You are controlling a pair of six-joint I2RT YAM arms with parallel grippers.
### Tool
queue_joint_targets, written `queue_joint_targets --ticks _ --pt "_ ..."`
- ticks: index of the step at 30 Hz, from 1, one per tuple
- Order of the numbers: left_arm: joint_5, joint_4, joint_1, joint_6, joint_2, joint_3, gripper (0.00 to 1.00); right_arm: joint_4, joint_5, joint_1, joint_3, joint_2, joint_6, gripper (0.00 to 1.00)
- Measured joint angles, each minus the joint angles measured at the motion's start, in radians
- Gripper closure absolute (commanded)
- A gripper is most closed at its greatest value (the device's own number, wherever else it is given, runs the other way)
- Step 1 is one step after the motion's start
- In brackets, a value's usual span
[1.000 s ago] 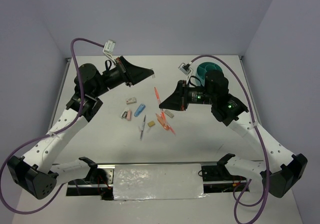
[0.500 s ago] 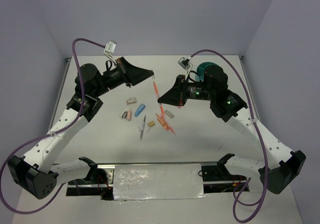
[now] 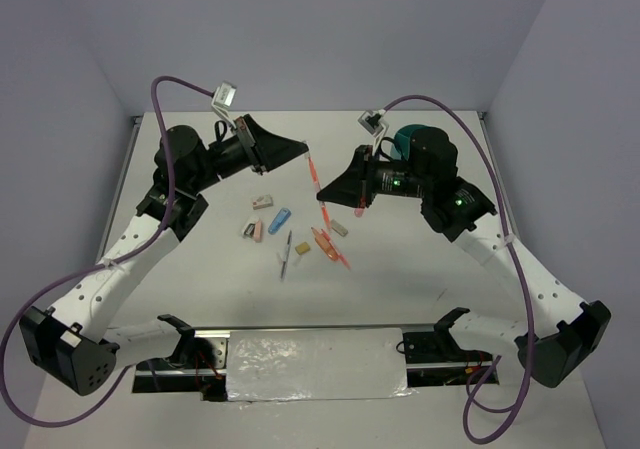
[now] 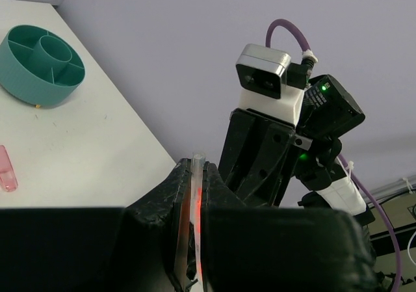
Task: Sort the stationery into containers
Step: Close the pen cap on the pen.
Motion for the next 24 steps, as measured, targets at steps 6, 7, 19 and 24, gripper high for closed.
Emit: queue_joint_targets --ticks 6,7,19,24 --pt "0.011 0.011 0.001 -0.002 0.003 -0.003 1.00 -0.001 -0.002 -0.012 0.004 0.010 0.001 1.00" --pt "0.012 0.011 0.001 -0.002 0.003 -0.003 1.00 0.000 -0.003 -0.014 0.004 0.011 0.001 1.00" --pt "0.007 0.038 0.010 -0.007 0.003 -0.015 1.00 0.008 -0.040 -0.029 0.040 0.051 0.040 1.00" --pt "0.011 0.040 0.011 -0.010 0.003 -0.022 1.00 0.013 -0.043 -0.031 0.095 0.098 0.047 1.00"
